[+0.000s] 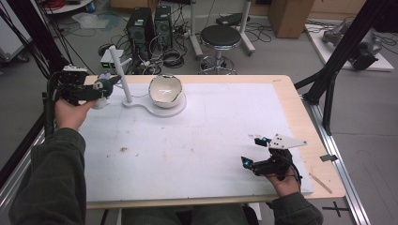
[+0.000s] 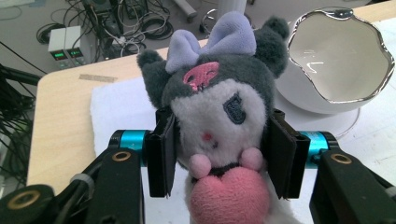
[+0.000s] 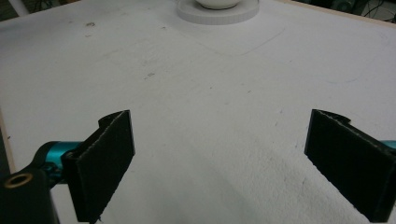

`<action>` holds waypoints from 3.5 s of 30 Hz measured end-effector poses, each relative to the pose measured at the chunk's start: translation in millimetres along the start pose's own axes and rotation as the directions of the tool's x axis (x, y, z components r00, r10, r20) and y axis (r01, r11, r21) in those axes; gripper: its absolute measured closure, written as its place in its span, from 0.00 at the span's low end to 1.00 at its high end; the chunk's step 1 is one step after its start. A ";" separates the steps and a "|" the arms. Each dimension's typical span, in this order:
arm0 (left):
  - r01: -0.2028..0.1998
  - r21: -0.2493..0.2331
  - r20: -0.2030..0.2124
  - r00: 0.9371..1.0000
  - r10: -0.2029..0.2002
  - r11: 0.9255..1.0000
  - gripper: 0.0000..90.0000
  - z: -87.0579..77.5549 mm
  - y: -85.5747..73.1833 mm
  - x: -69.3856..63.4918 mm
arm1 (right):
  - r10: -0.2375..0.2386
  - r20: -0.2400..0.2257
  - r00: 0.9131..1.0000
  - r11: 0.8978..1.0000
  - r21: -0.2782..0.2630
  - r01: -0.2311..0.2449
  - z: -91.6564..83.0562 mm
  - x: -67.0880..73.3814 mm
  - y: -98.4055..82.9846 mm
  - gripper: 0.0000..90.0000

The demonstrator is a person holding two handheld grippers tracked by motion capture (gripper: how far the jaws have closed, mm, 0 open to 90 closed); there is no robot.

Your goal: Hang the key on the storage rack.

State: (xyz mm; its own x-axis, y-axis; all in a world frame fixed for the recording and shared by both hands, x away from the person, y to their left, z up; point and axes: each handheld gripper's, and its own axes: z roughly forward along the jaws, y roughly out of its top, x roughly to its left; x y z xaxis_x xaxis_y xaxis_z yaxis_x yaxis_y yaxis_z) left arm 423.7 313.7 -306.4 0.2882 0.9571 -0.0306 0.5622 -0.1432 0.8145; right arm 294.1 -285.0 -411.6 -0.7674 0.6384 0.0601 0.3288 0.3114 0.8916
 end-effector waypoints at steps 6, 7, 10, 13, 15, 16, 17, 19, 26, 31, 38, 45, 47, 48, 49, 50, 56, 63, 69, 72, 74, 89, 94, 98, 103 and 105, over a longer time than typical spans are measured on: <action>0.009 -0.003 0.012 1.000 -0.009 1.000 0.55 4.1 -8.2 0.0 | 0.002 0.000 1.000 1.000 0.003 -0.002 0.1 0.2 -0.1 0.08; 0.007 -0.002 0.013 1.000 -0.007 1.000 0.54 4.5 -9.7 0.1 | 0.000 0.002 1.000 1.000 0.004 0.000 0.2 0.2 -0.1 0.08; 0.001 0.003 0.020 1.000 -0.001 1.000 0.54 5.8 -13.5 -0.4 | -0.005 0.000 1.000 1.000 0.001 0.005 0.4 0.0 -0.1 0.08; -0.015 0.017 0.017 1.000 0.015 1.000 0.53 7.9 -16.8 -1.7 | -0.004 0.000 1.000 1.000 0.001 0.004 0.4 0.2 -0.1 0.08; -0.022 0.026 0.020 1.000 0.022 0.999 0.53 8.8 -18.2 -2.4 | -0.005 0.001 1.000 1.000 0.001 0.005 0.4 0.3 0.0 0.08; -0.027 0.030 0.019 0.999 0.027 0.999 0.53 9.4 -18.3 -3.0 | -0.006 0.001 1.000 1.000 0.001 0.006 0.4 0.3 0.0 0.08; -0.034 0.031 0.019 0.999 0.034 0.999 0.53 9.8 -18.3 -3.8 | -0.009 0.004 1.000 1.000 -0.001 0.009 0.4 -0.1 0.0 0.08; -0.049 0.039 0.017 0.999 0.048 0.998 0.53 10.4 -18.3 -5.1 | -0.005 0.003 1.000 1.000 0.001 0.005 0.1 0.3 0.0 0.08; -0.089 0.077 0.012 0.996 0.088 0.993 0.51 15.8 -19.6 -10.0 | 0.002 0.003 1.000 1.000 0.003 -0.002 -0.3 0.6 0.0 0.08; -0.104 0.091 0.016 0.995 0.103 0.990 0.47 18.6 -19.9 -12.4 | -0.001 0.003 1.000 1.000 0.000 0.001 -0.1 0.2 0.0 0.08; -0.115 0.083 0.013 0.993 0.114 0.990 0.40 17.8 -19.3 -14.8 | -0.004 0.002 1.000 1.000 0.000 0.004 -0.1 0.4 0.2 0.08; -0.111 0.080 0.018 0.994 0.110 0.991 0.40 14.7 -19.3 -14.3 | -0.009 0.005 1.000 1.000 -0.004 0.009 -0.4 0.1 0.3 0.08; -0.115 0.077 0.021 0.993 0.113 0.990 0.40 14.1 -19.2 -14.2 | -0.007 0.004 1.000 1.000 -0.001 0.007 -0.3 0.5 0.3 0.08; -0.114 0.077 0.022 0.993 0.113 0.990 0.40 14.0 -19.2 -14.2 | -0.007 0.004 1.000 1.000 -0.001 0.007 -0.4 0.5 0.3 0.08; -0.115 0.077 0.023 0.993 0.113 0.990 0.40 13.9 -19.2 -14.3 | -0.007 0.005 1.000 1.000 -0.001 0.007 -0.4 0.6 0.4 0.08; -0.114 0.078 0.024 0.993 0.113 0.990 0.40 13.7 -19.2 -14.6 | -0.006 0.005 1.000 1.000 -0.002 0.006 -0.5 0.6 0.3 0.08; -0.123 0.075 0.030 0.992 0.121 0.990 0.39 12.3 -18.9 -16.8 | -0.007 0.005 1.000 1.000 -0.002 0.007 -0.8 0.4 0.3 0.08; -0.123 0.064 0.037 0.992 0.121 0.990 0.37 10.4 -18.4 -19.6 | -0.008 0.007 1.000 1.000 -0.006 0.008 -1.8 0.4 0.5 0.08; -0.118 0.054 0.045 0.992 0.115 0.992 0.34 7.8 -18.7 -23.8 | -0.005 0.009 1.000 1.000 -0.007 0.005 -2.6 0.9 0.7 0.08; -0.100 0.039 0.061 0.993 0.097 0.994 0.32 6.5 -20.8 -25.6 | -0.004 0.011 1.000 1.000 -0.011 0.004 -3.0 1.4 0.9 0.08; -0.101 0.039 0.061 0.993 0.099 0.994 0.32 6.1 -22.5 -26.5 | -0.006 0.012 1.000 1.000 -0.011 0.006 -3.3 1.4 0.9 0.08; -0.096 0.016 0.090 0.991 0.094 0.995 0.31 2.4 -36.4 -38.0 | -0.004 0.018 1.000 1.000 -0.016 0.004 -5.0 0.8 0.8 0.08; -0.099 0.007 0.104 0.990 0.098 0.995 0.31 2.1 -38.4 -42.7 | -0.002 0.021 1.000 1.000 -0.014 0.003 -5.5 0.9 0.6 0.08; -0.099 -0.003 0.106 0.989 0.099 0.995 0.31 0.1 -39.8 -45.7 | -0.002 0.020 1.000 1.000 -0.013 0.002 -5.7 1.2 0.5 0.08; -0.097 -0.013 0.116 0.988 0.098 0.995 0.31 -2.3 -41.1 -47.8 | -0.003 0.023 1.000 1.000 -0.018 0.003 -6.3 1.5 0.7 0.08; -0.097 -0.019 0.121 0.988 0.098 0.995 0.31 -3.3 -41.5 -49.0 | 0.004 0.023 1.000 1.000 -0.015 -0.003 -6.2 1.8 0.7 0.08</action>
State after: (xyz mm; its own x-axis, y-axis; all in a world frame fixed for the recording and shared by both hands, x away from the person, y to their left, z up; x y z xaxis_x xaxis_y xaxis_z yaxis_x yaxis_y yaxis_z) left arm 383.7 273.6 -336.8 0.4336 0.9009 -0.0204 0.5172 -0.2303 0.8243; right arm 289.6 -288.0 -408.1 -0.7536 0.6552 0.0531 0.3229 0.2986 0.8981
